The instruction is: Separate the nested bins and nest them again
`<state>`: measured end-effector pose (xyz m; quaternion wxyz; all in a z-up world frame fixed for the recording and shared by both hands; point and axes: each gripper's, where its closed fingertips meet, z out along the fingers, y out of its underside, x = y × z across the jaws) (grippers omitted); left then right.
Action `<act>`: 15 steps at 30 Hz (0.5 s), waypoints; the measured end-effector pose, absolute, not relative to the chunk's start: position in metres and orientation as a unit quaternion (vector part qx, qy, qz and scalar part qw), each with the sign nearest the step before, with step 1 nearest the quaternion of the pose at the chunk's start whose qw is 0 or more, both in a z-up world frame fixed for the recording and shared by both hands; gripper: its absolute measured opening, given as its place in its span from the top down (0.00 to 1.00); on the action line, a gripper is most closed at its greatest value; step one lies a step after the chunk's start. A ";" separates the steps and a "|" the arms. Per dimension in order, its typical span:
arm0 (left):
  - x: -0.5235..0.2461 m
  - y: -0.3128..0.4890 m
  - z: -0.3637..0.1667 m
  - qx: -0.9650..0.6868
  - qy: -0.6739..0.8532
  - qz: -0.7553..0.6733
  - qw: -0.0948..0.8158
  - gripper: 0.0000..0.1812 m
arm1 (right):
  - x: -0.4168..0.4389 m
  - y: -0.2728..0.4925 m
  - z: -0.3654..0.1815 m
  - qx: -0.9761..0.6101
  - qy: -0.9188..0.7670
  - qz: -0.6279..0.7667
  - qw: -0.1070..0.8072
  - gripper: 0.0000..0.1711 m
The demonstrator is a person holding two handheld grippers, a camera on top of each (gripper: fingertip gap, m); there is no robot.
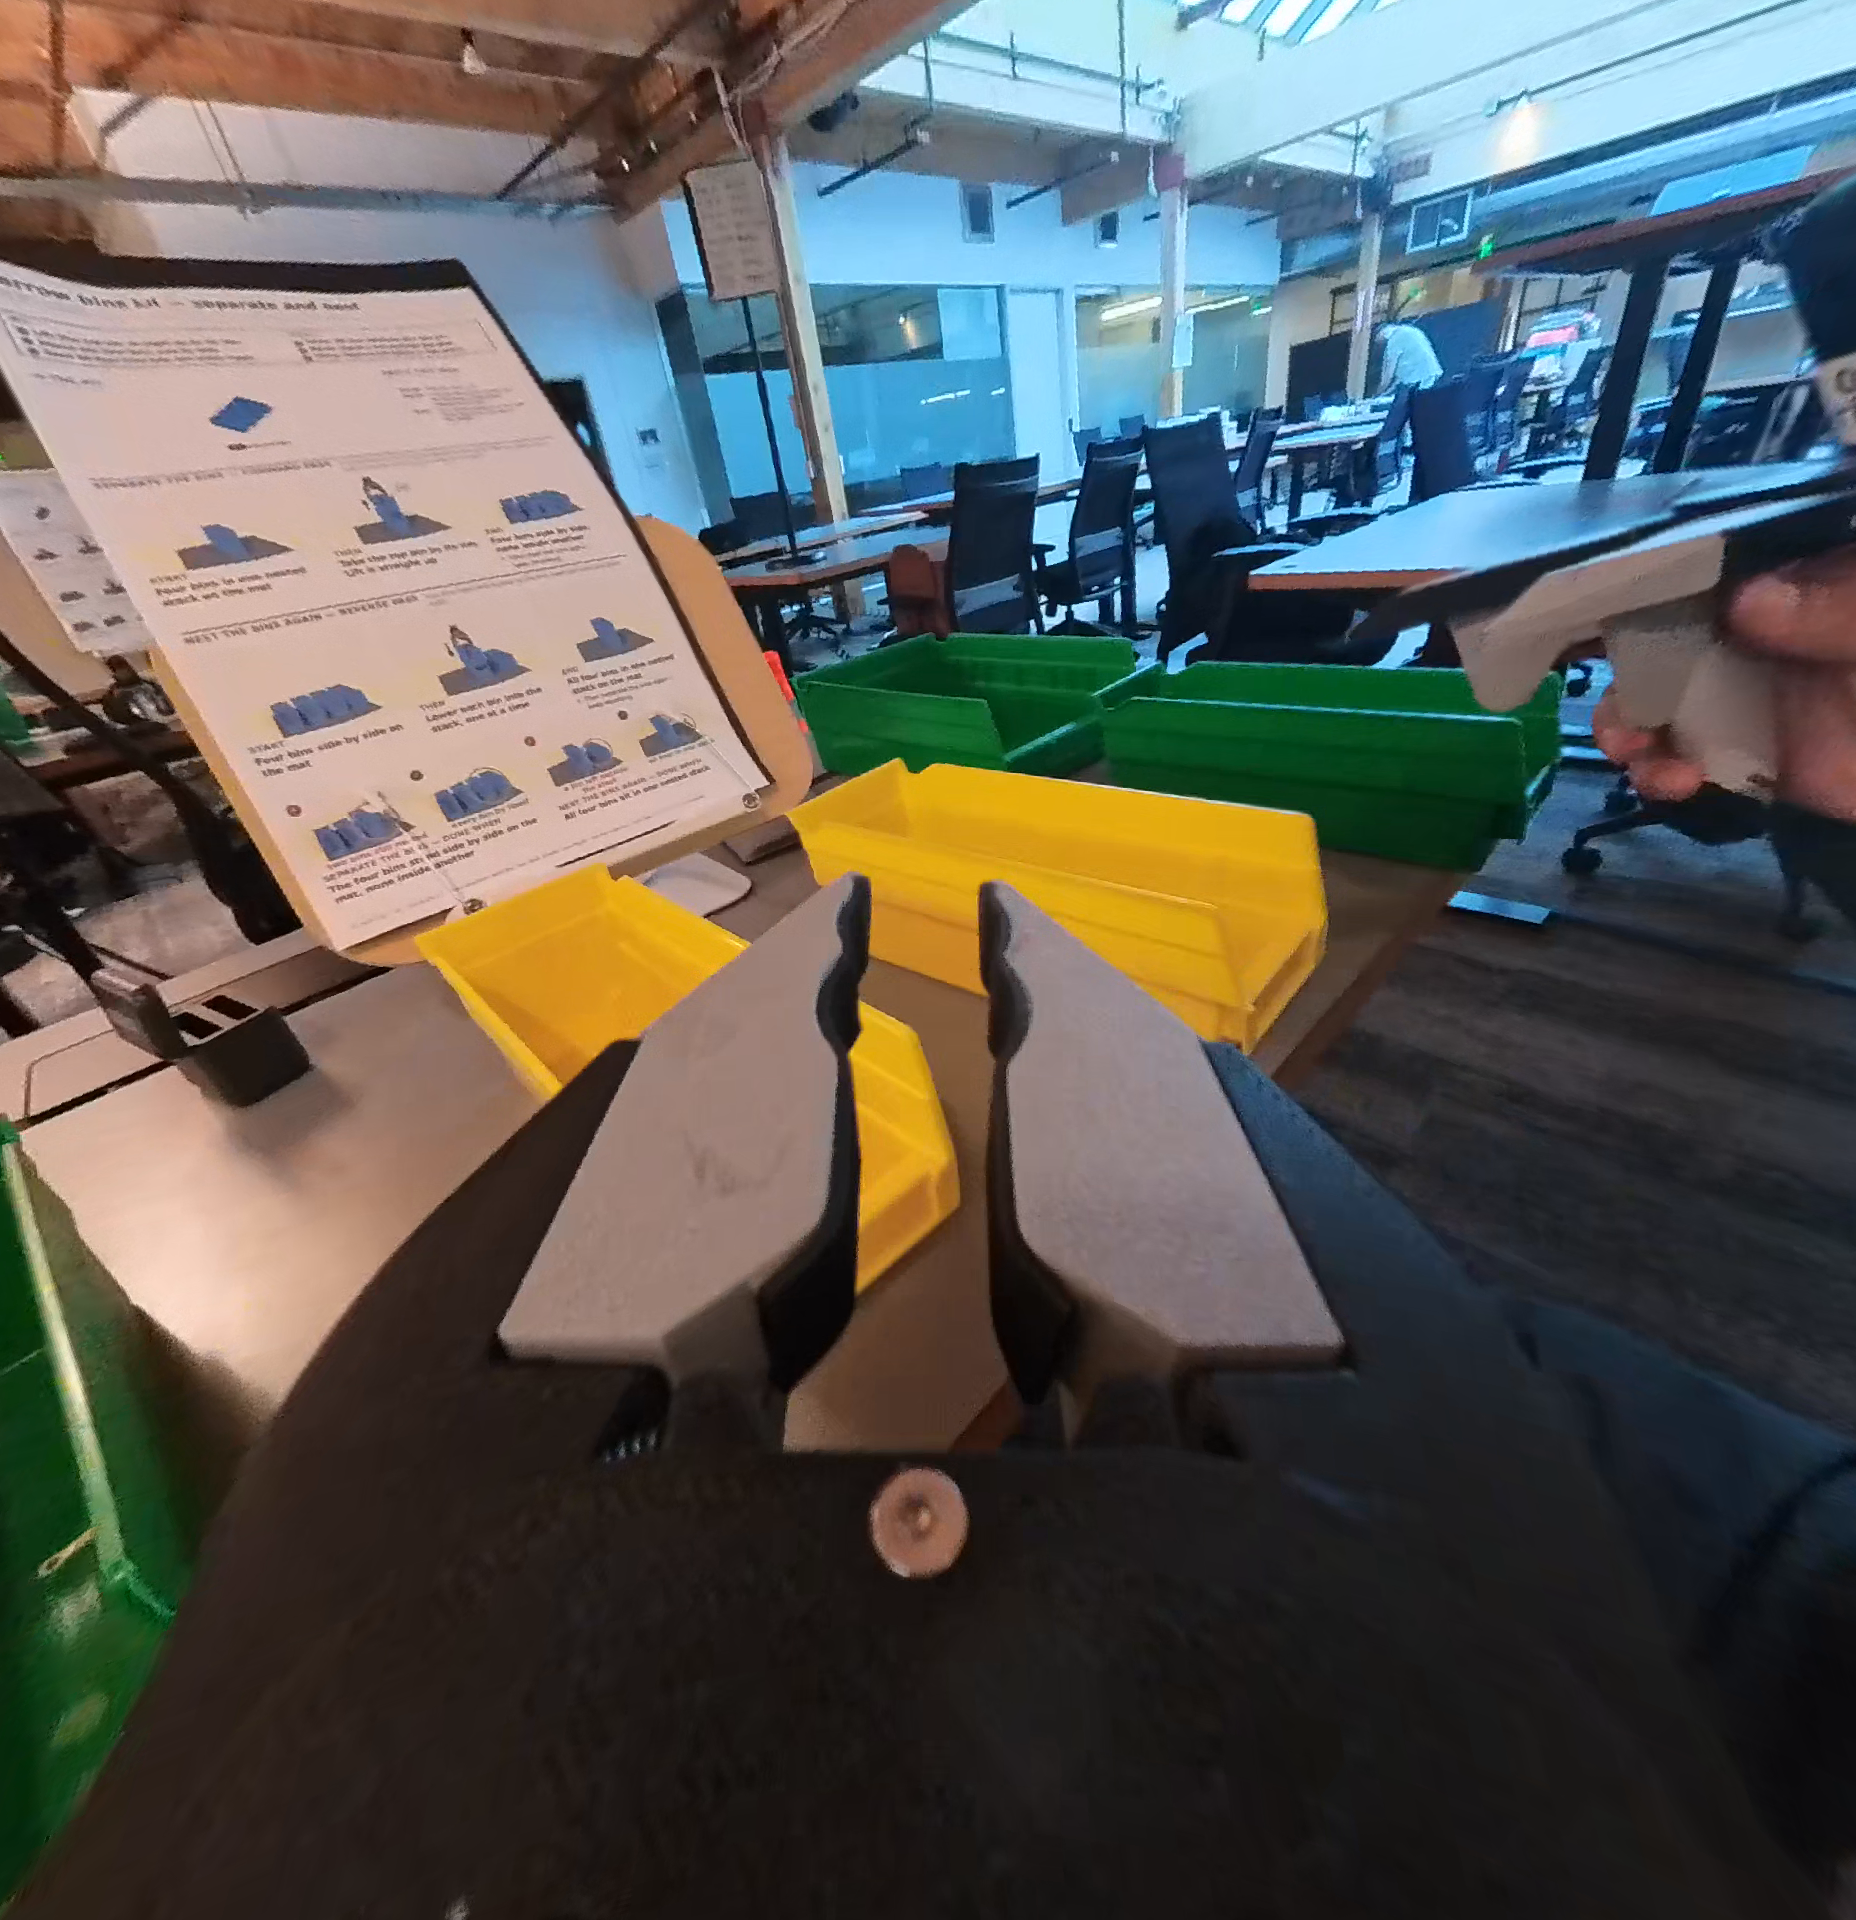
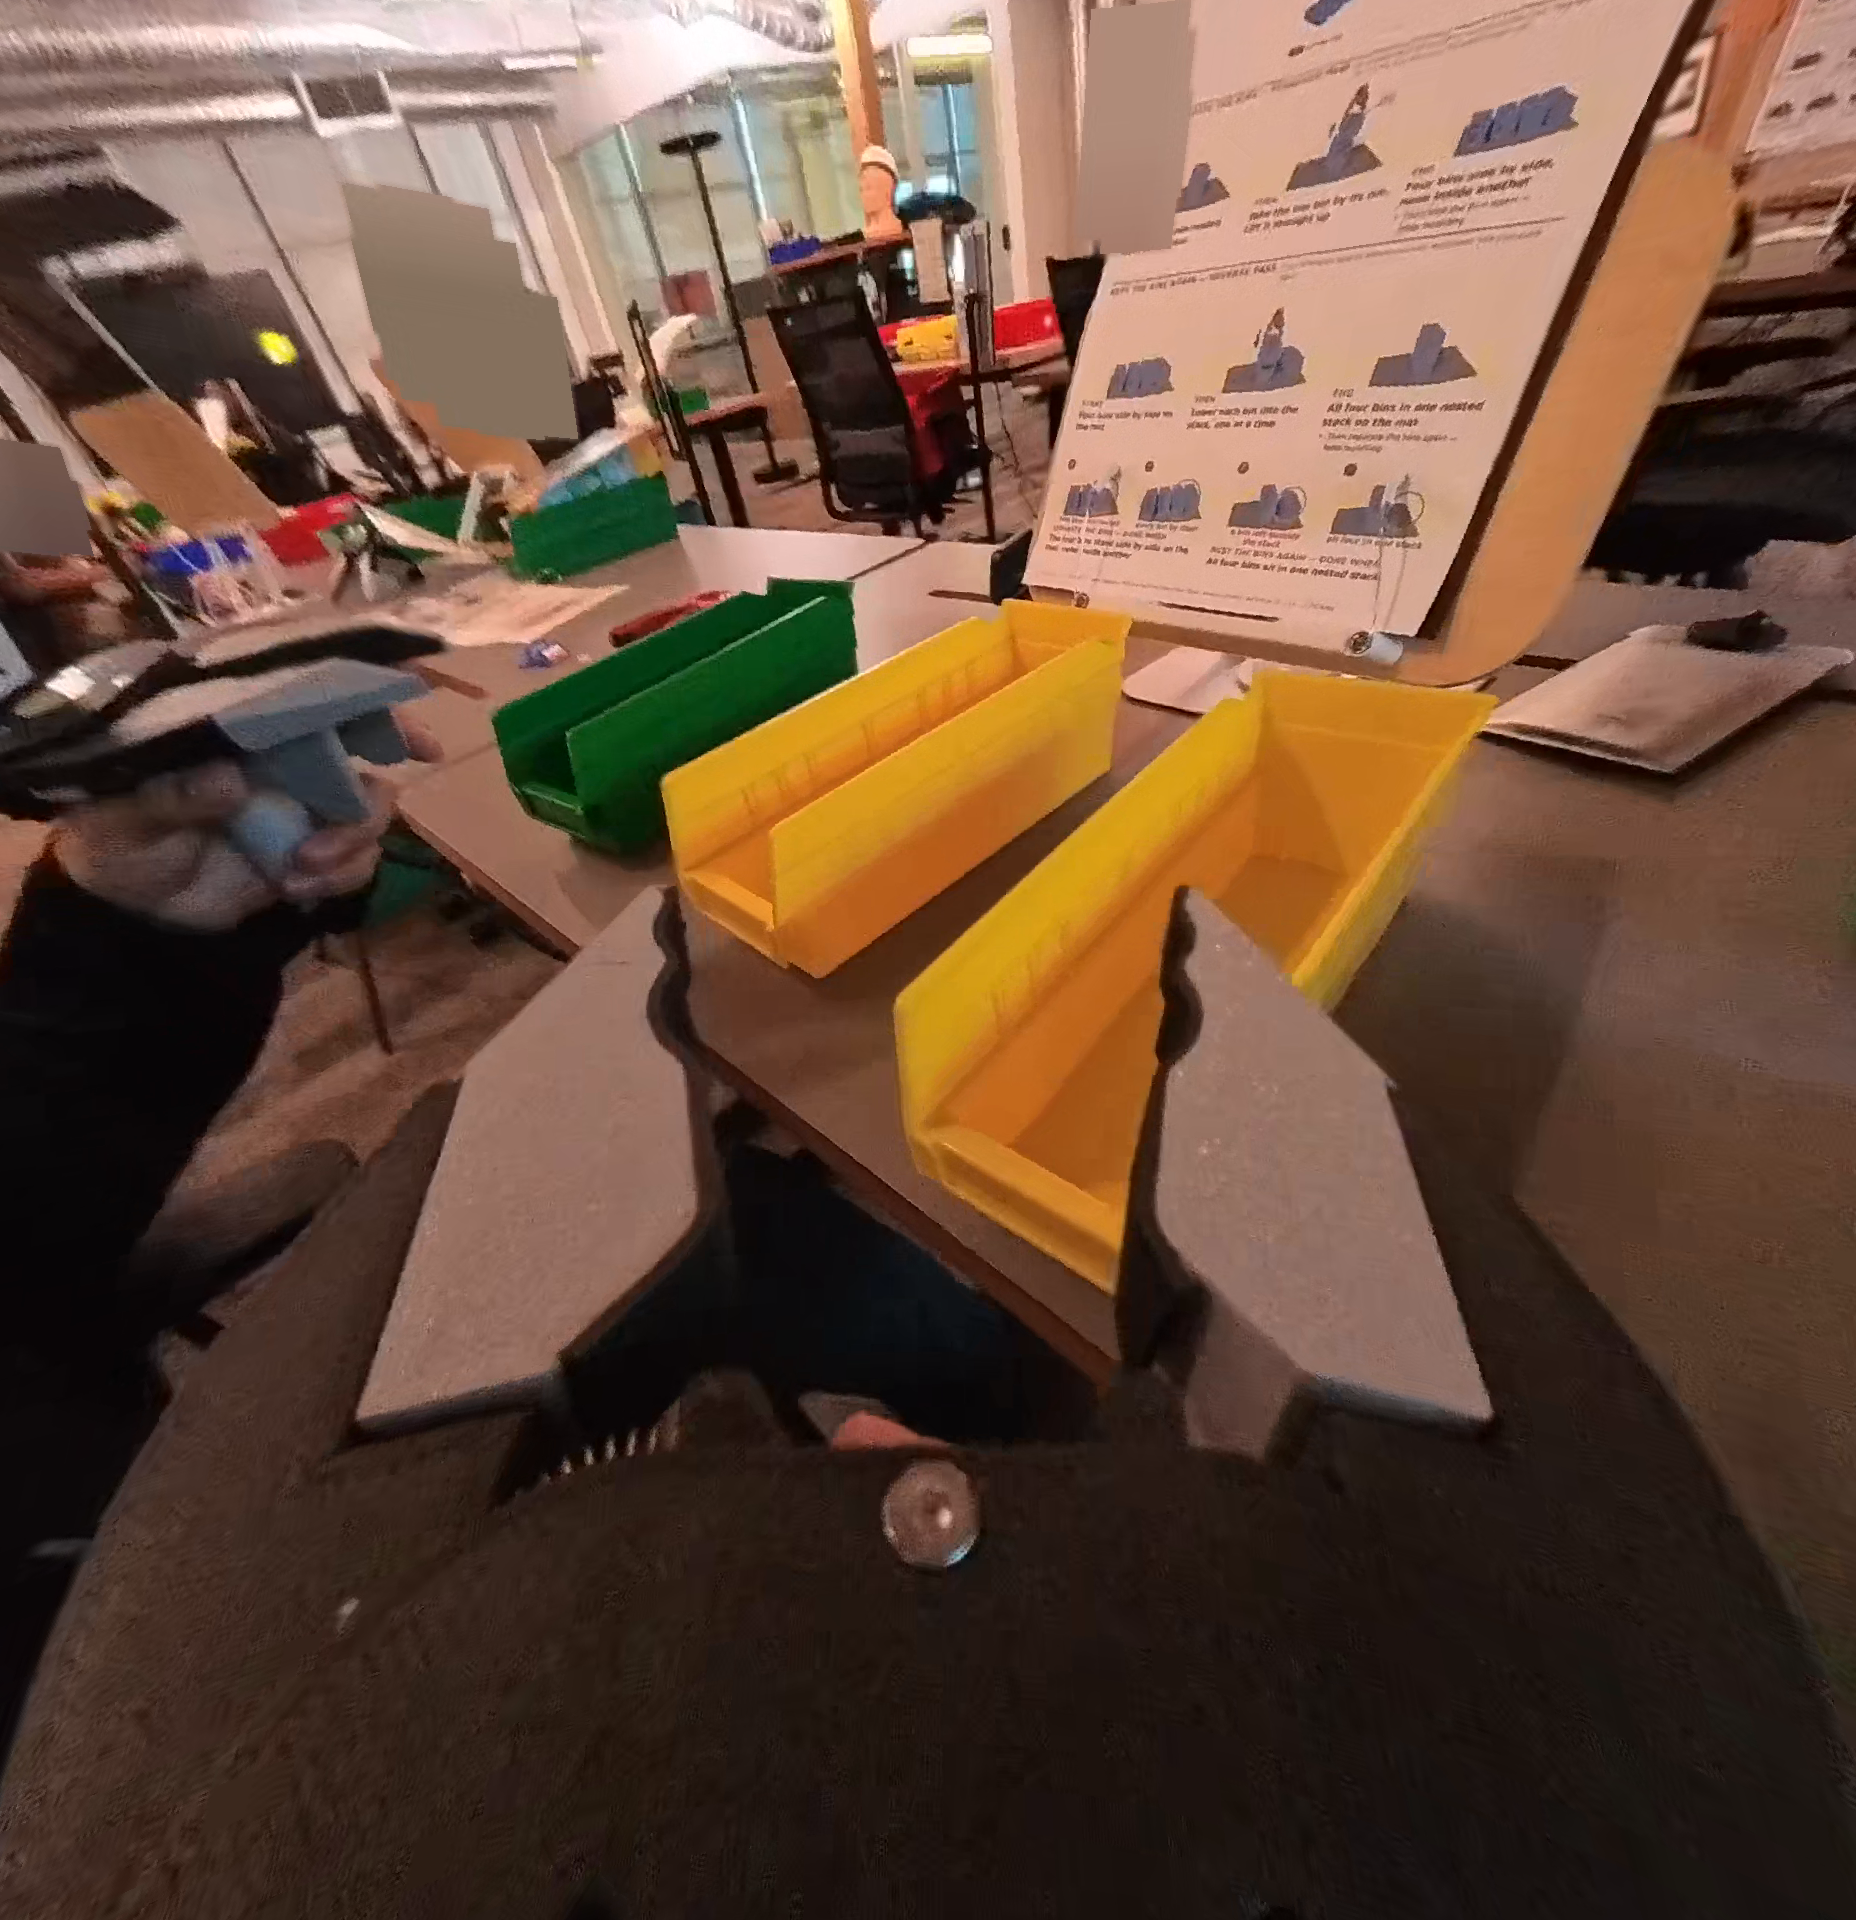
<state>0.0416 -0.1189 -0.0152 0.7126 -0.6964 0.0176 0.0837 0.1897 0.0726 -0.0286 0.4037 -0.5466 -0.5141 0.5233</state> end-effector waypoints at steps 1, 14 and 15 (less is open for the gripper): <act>0.040 -0.118 -0.017 -0.696 0.017 0.078 0.713 0.90 | 0.189 0.071 -0.028 -0.547 -0.506 0.539 0.393 0.48; 0.023 -0.091 -0.033 -0.729 0.062 0.132 0.669 0.86 | 0.132 0.096 -0.040 -0.561 -0.539 0.510 0.365 0.45; 0.026 -0.090 -0.036 -0.730 0.078 0.148 0.663 0.85 | 0.129 0.097 -0.040 -0.562 -0.539 0.511 0.363 0.46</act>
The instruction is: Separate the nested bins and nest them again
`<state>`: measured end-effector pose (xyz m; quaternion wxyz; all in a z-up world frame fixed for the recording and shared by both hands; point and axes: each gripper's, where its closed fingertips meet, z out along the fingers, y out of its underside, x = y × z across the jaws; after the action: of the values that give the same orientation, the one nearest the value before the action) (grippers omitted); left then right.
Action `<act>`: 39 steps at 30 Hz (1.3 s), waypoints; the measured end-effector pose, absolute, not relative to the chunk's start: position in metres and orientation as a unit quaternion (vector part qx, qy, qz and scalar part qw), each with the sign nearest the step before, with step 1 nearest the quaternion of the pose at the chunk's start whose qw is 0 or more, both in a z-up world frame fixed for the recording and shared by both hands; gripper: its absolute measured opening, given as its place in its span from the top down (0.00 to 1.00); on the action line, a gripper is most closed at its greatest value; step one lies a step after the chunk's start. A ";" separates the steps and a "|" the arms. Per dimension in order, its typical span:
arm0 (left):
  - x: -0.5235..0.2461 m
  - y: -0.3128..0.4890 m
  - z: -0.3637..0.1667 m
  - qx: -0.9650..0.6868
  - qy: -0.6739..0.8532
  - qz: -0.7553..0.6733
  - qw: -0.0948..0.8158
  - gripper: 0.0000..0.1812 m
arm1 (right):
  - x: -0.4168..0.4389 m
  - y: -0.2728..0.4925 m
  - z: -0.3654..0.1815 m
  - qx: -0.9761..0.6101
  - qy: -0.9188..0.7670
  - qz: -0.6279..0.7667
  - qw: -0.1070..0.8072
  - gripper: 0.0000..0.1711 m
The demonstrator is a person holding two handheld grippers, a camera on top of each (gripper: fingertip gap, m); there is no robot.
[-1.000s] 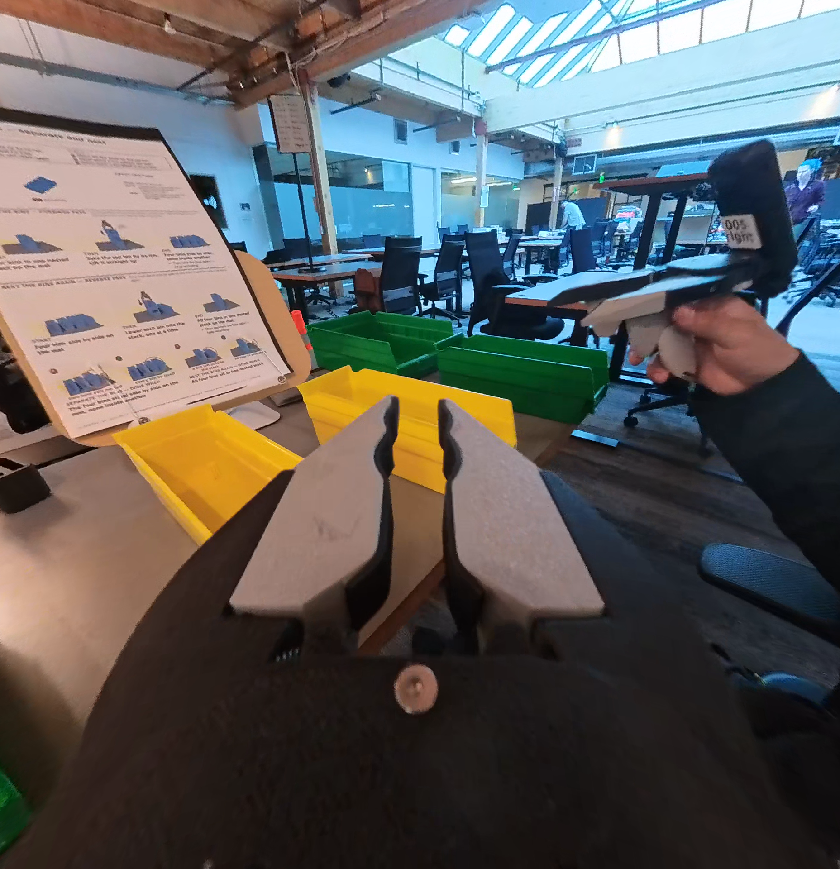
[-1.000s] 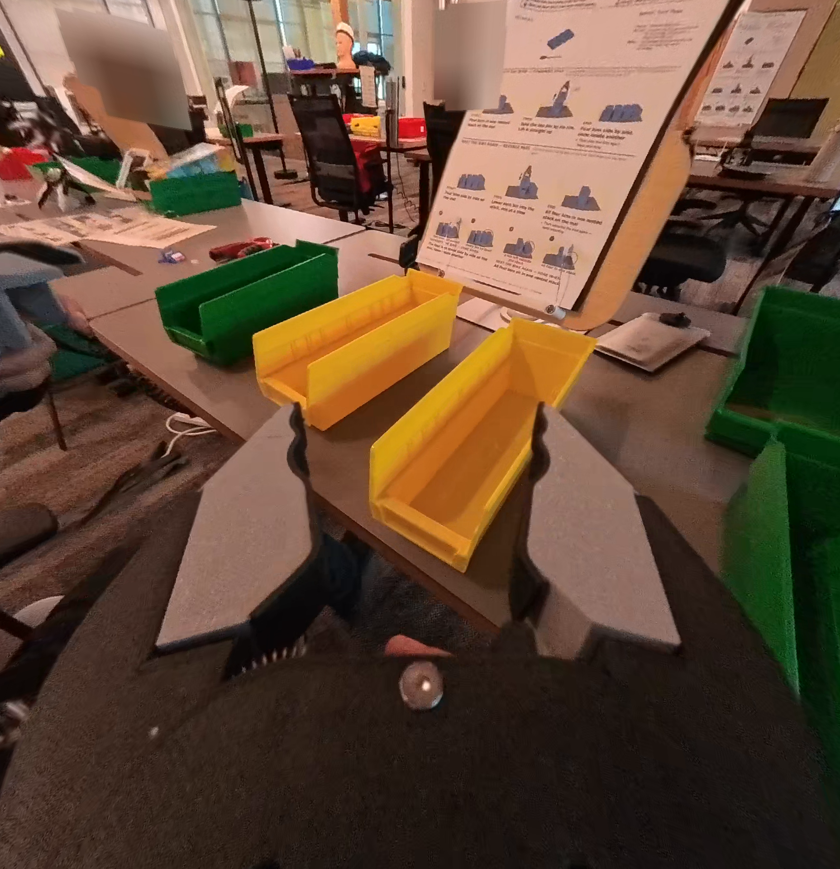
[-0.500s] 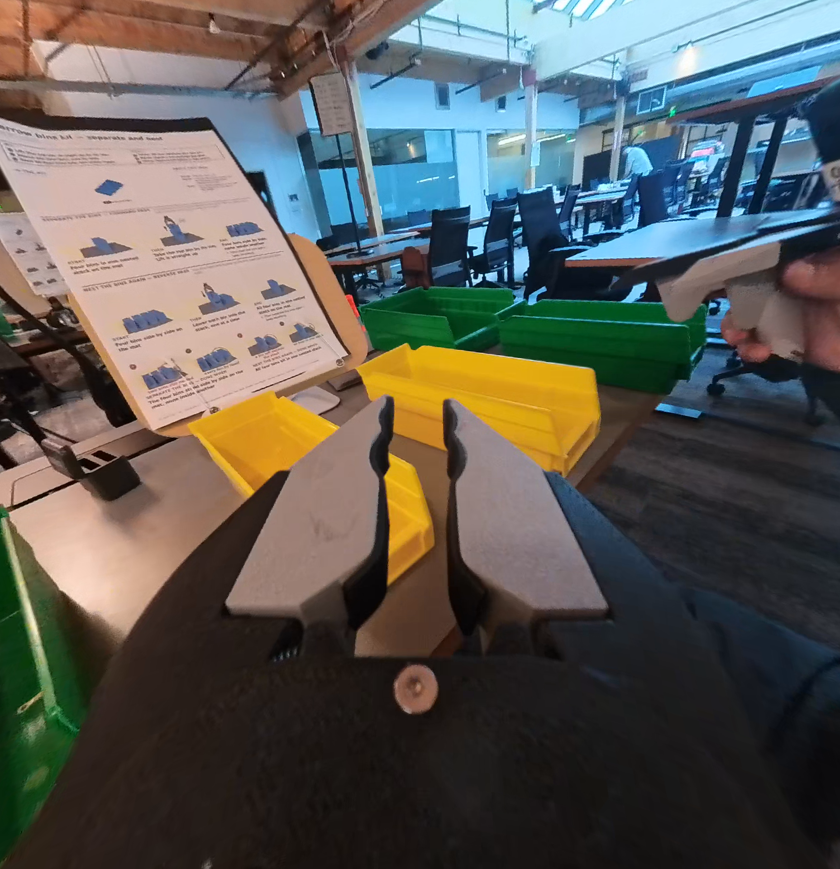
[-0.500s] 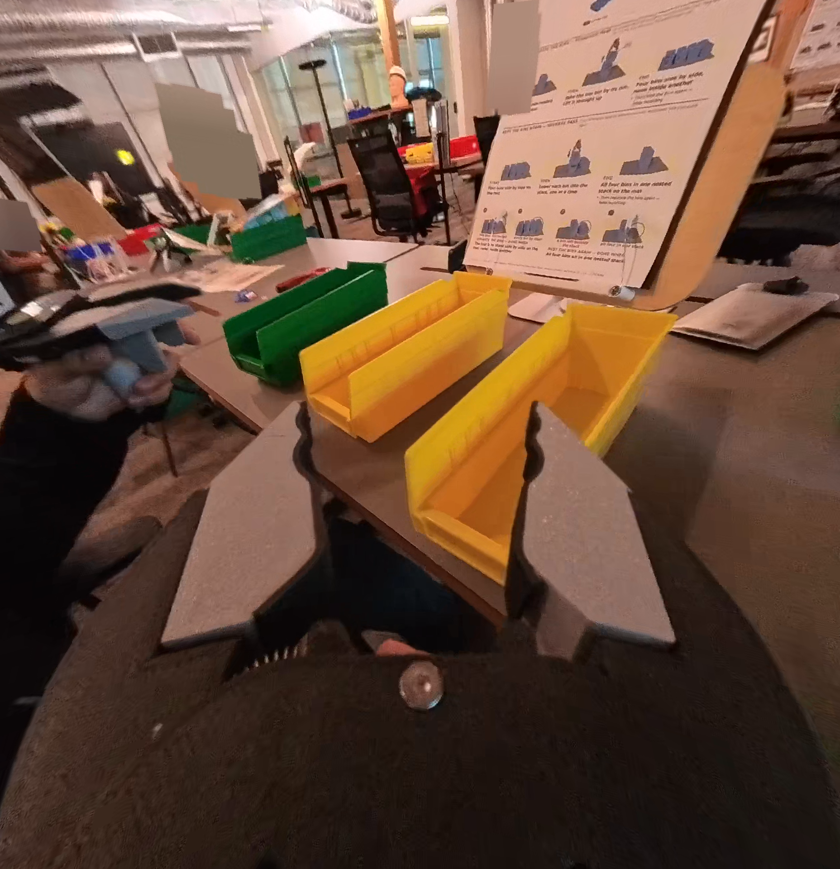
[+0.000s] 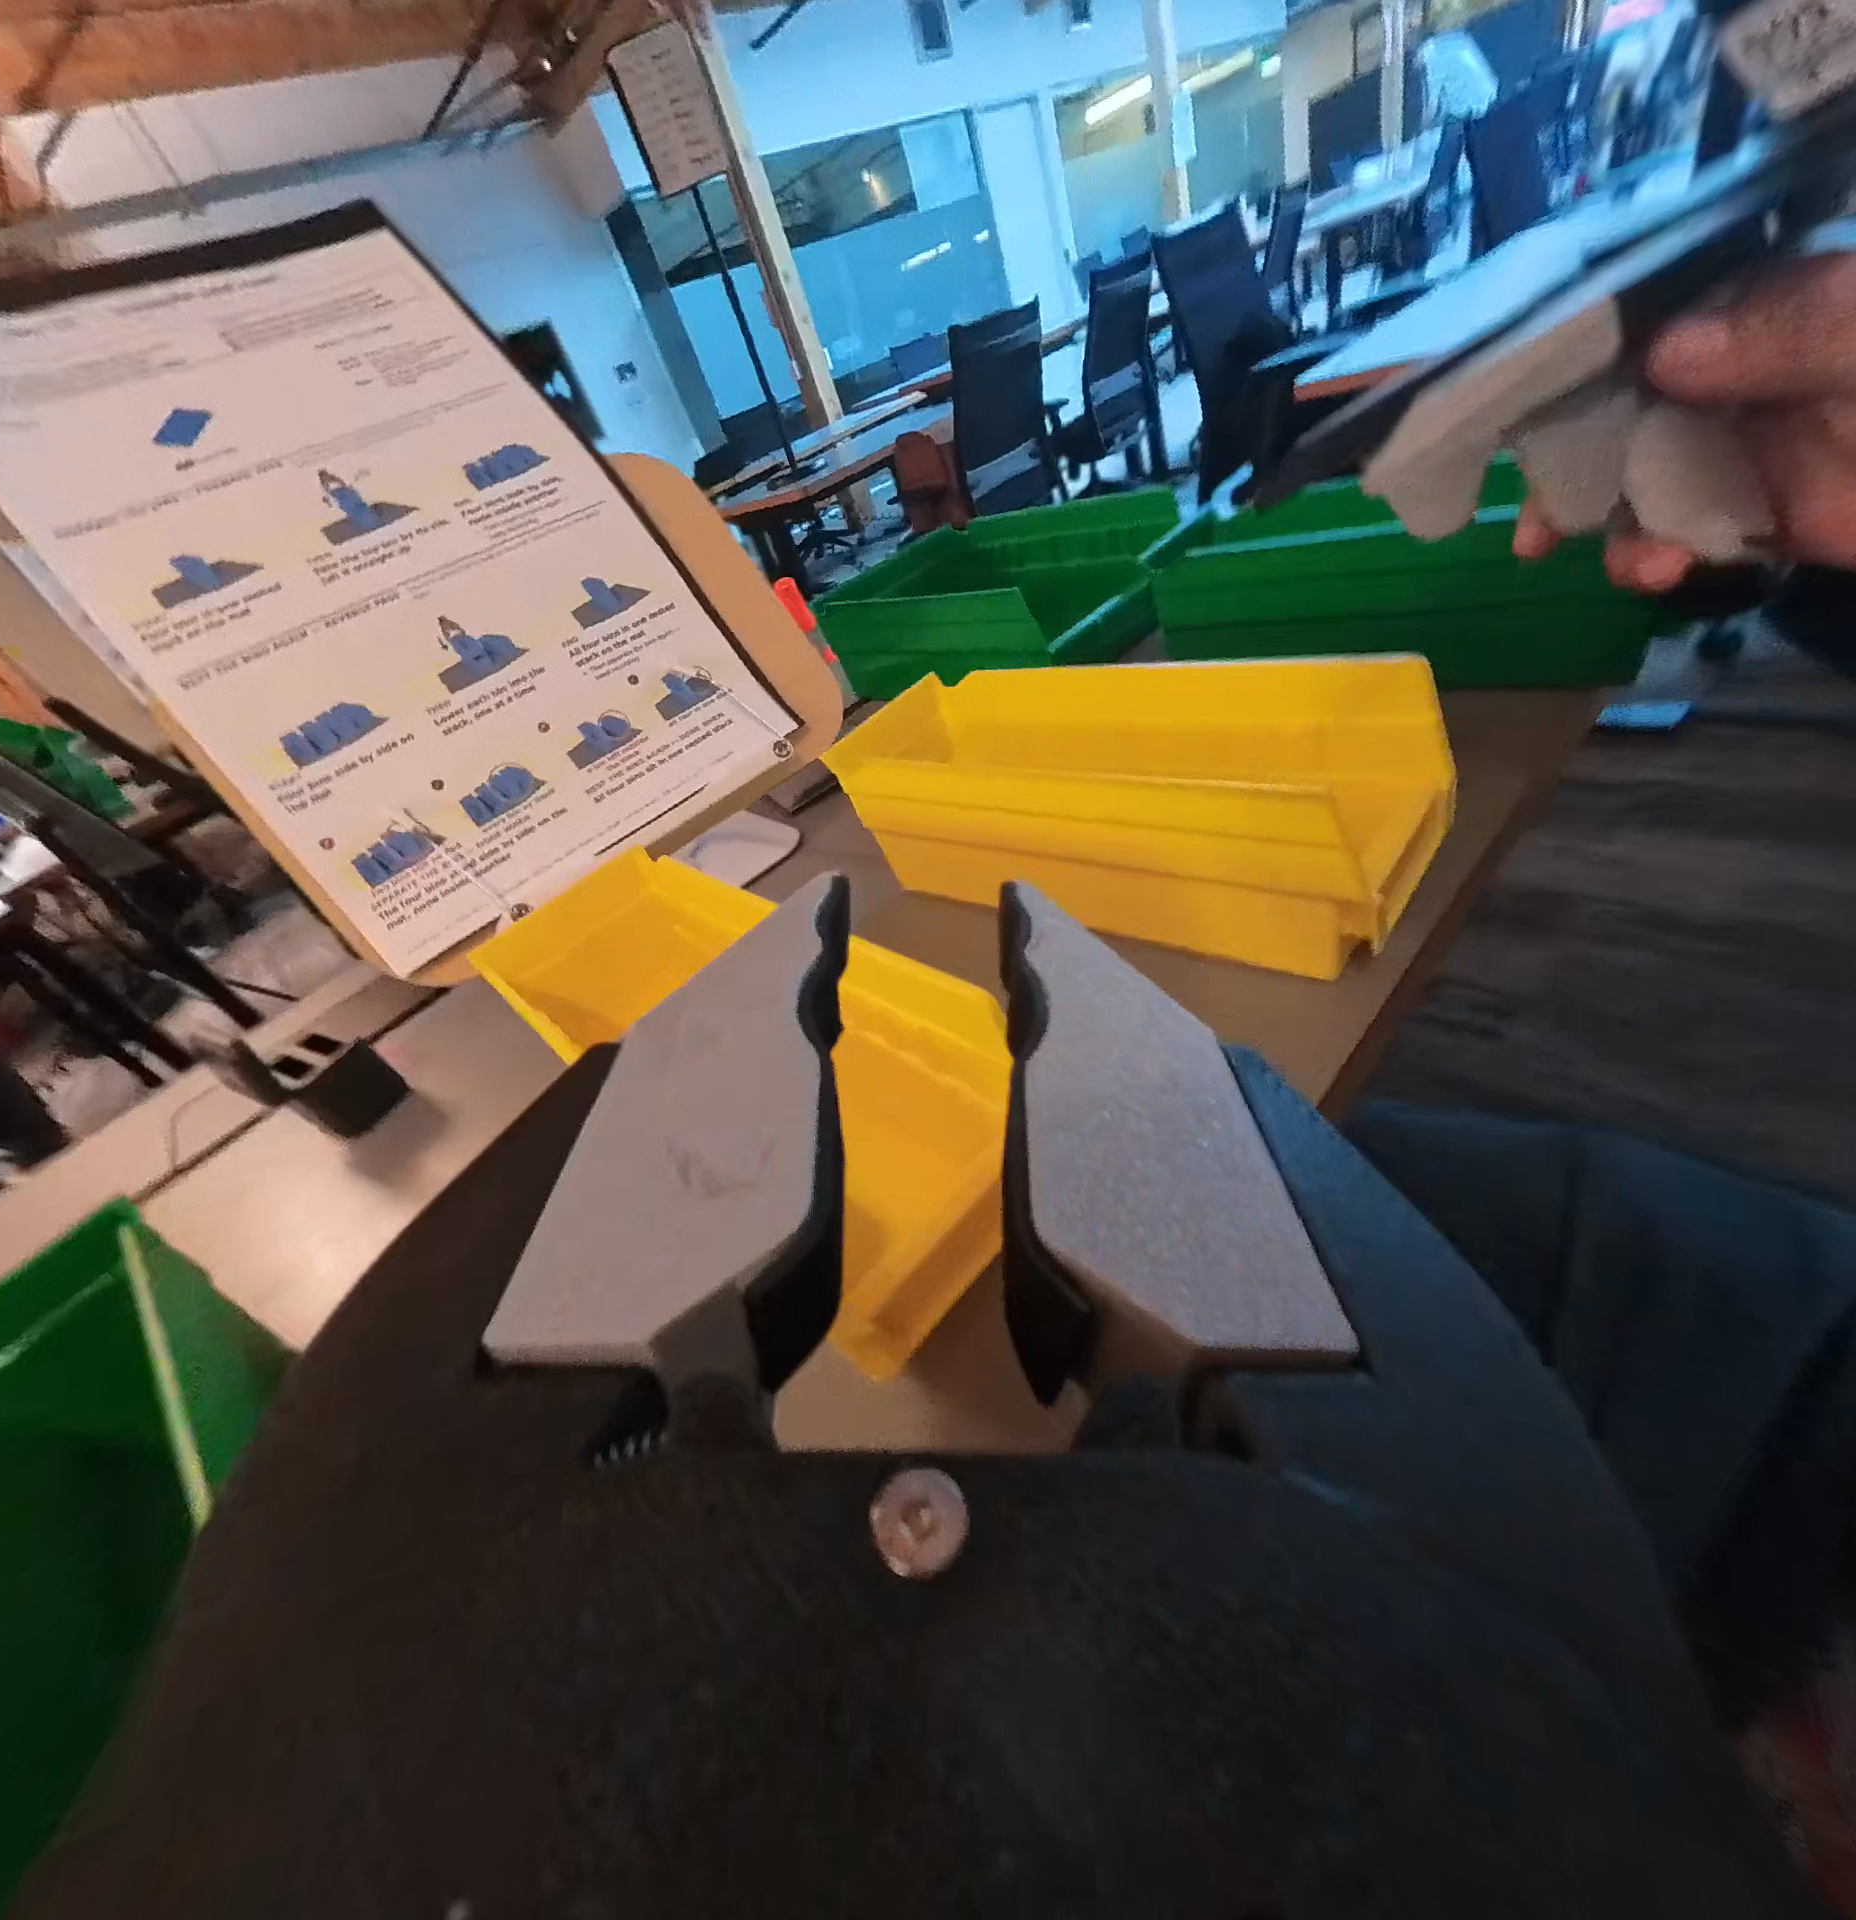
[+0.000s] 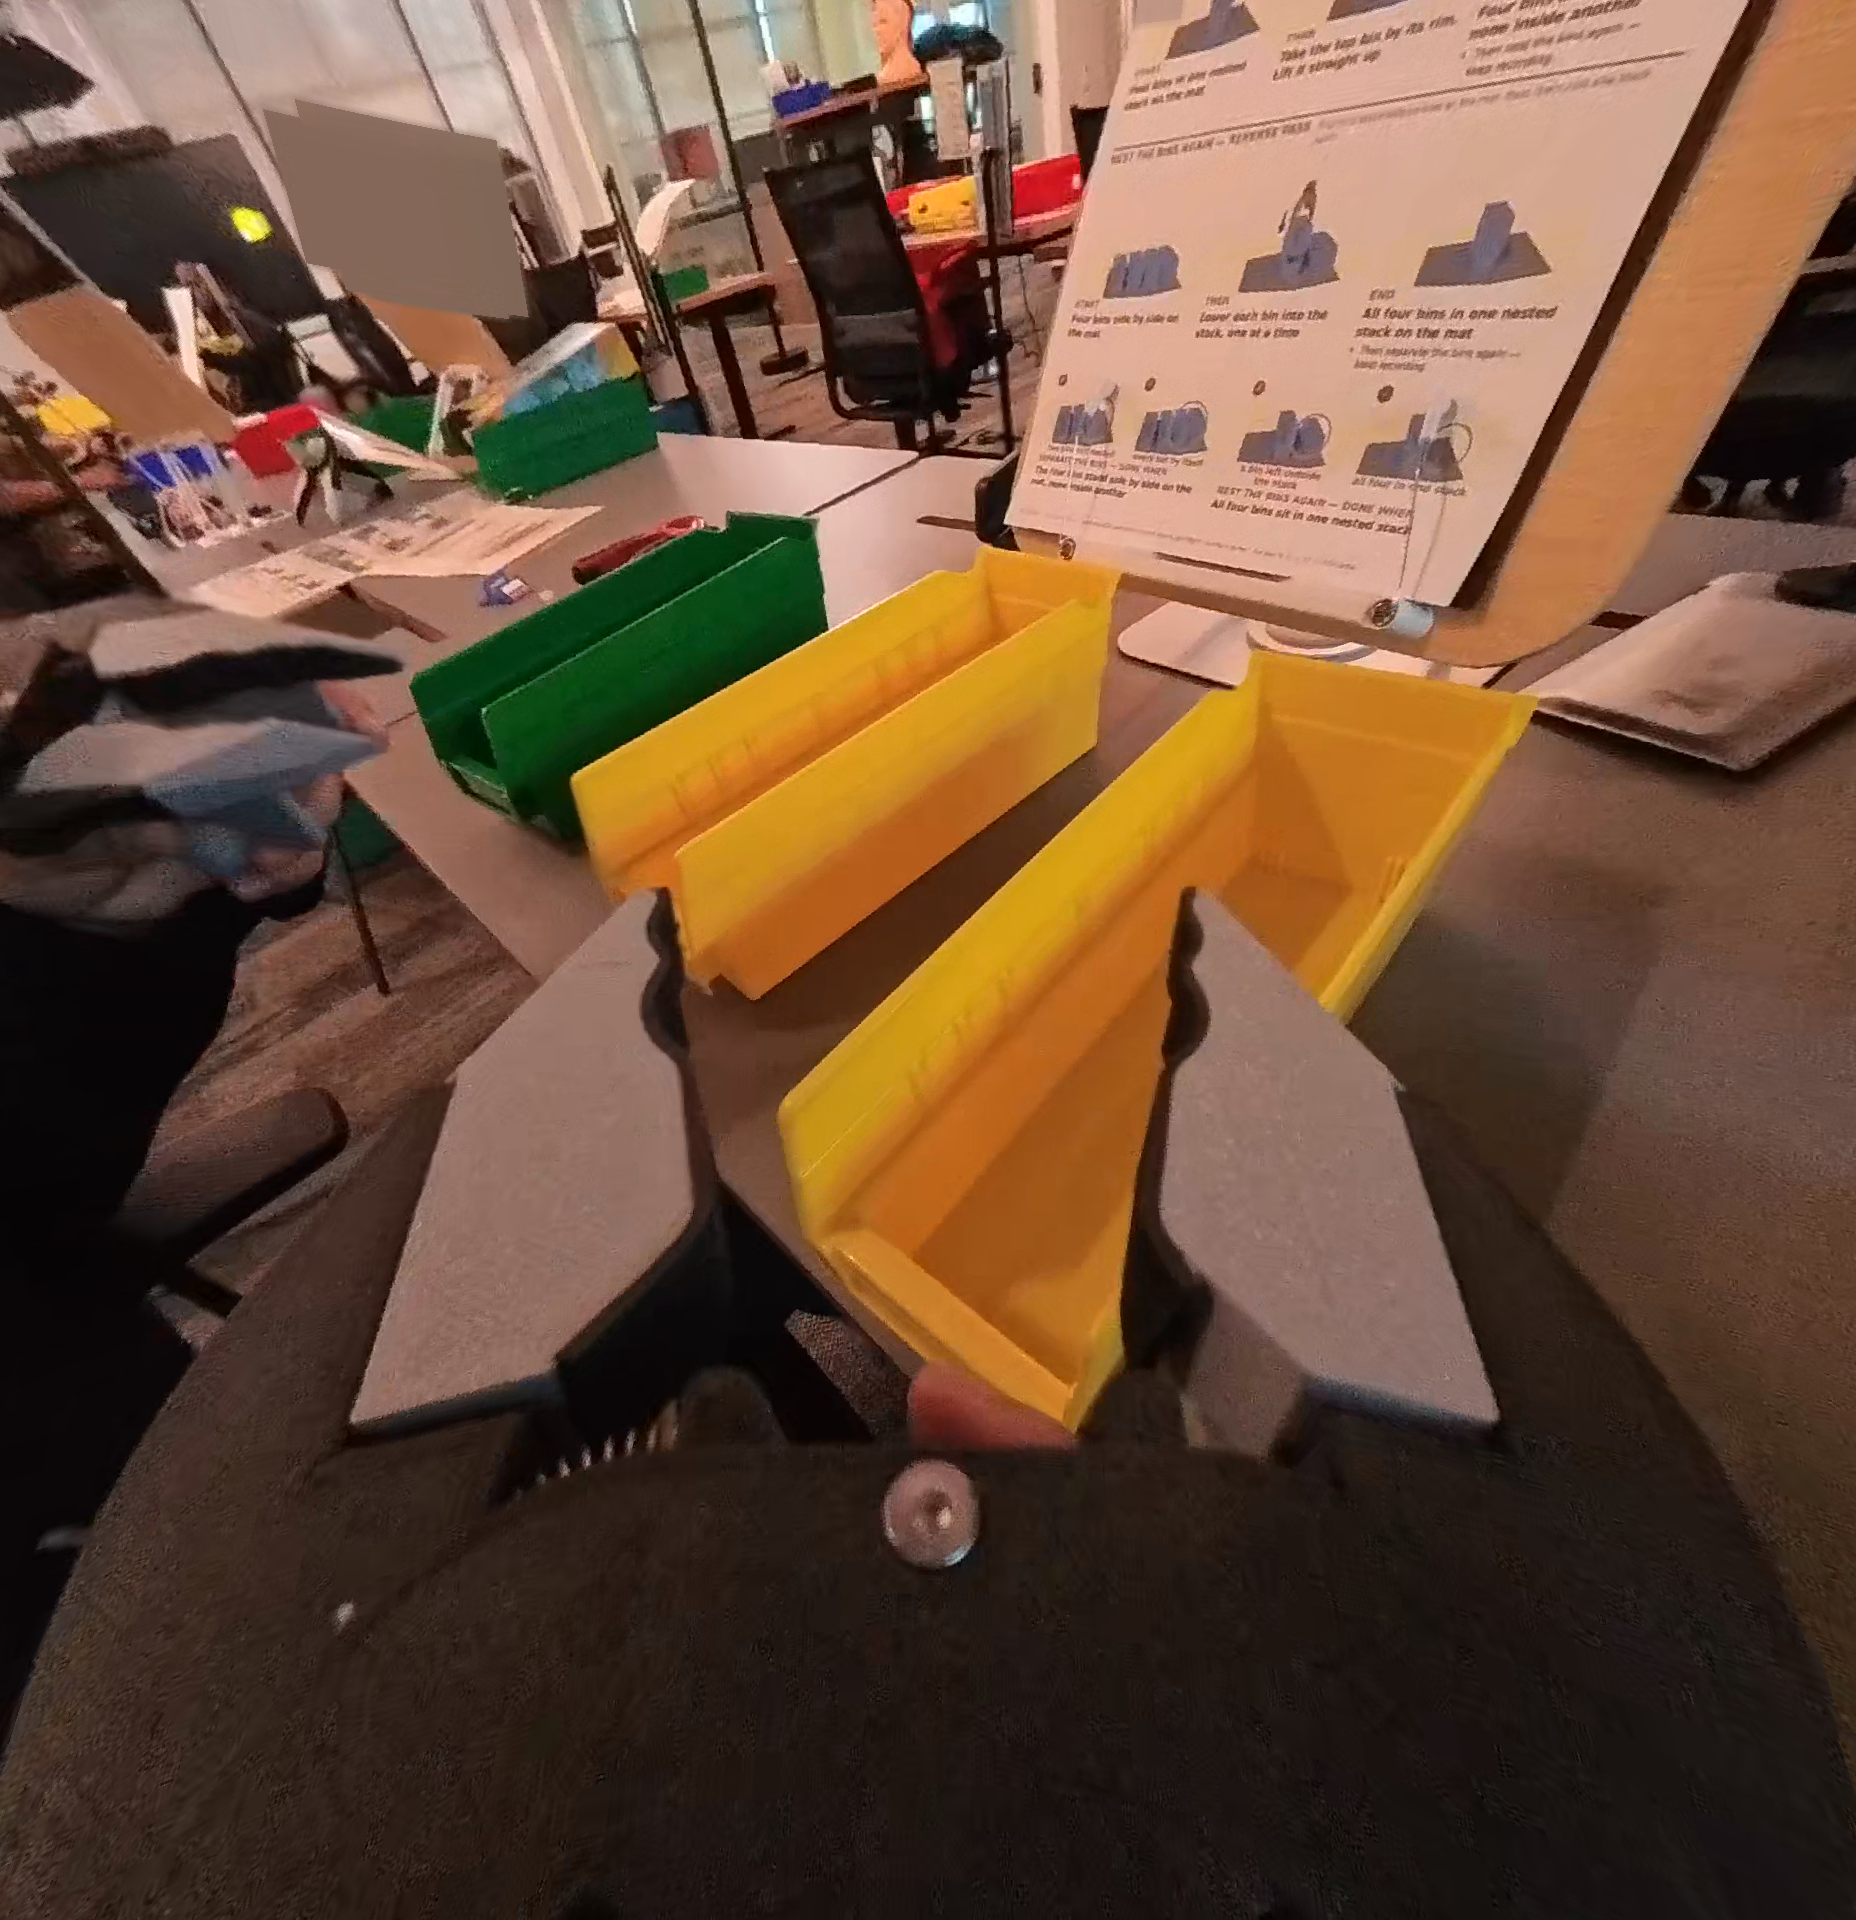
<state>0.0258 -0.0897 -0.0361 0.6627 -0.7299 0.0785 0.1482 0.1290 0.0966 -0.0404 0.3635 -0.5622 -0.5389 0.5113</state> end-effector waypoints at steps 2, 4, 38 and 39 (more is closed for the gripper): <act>0.026 -0.087 -0.045 -0.735 0.107 0.204 0.637 0.84 | 0.125 0.099 -0.038 -0.565 -0.532 0.511 0.369 0.46; 0.026 -0.087 -0.050 -0.738 0.120 0.241 0.619 0.84 | 0.124 0.094 -0.031 -0.554 -0.532 0.520 0.374 0.48; 0.000 -0.124 -0.086 -0.802 0.051 0.222 0.552 0.82 | 0.074 0.061 -0.040 -0.502 -0.552 0.576 0.333 0.46; 0.000 -0.123 -0.086 -0.803 0.053 0.225 0.550 0.82 | 0.076 0.059 -0.042 -0.501 -0.556 0.575 0.331 0.45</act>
<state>-0.0003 -0.1230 -0.0861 0.5498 -0.8028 0.0526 0.2247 0.0756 0.0590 -0.0417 0.3311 -0.5012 -0.5560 0.5745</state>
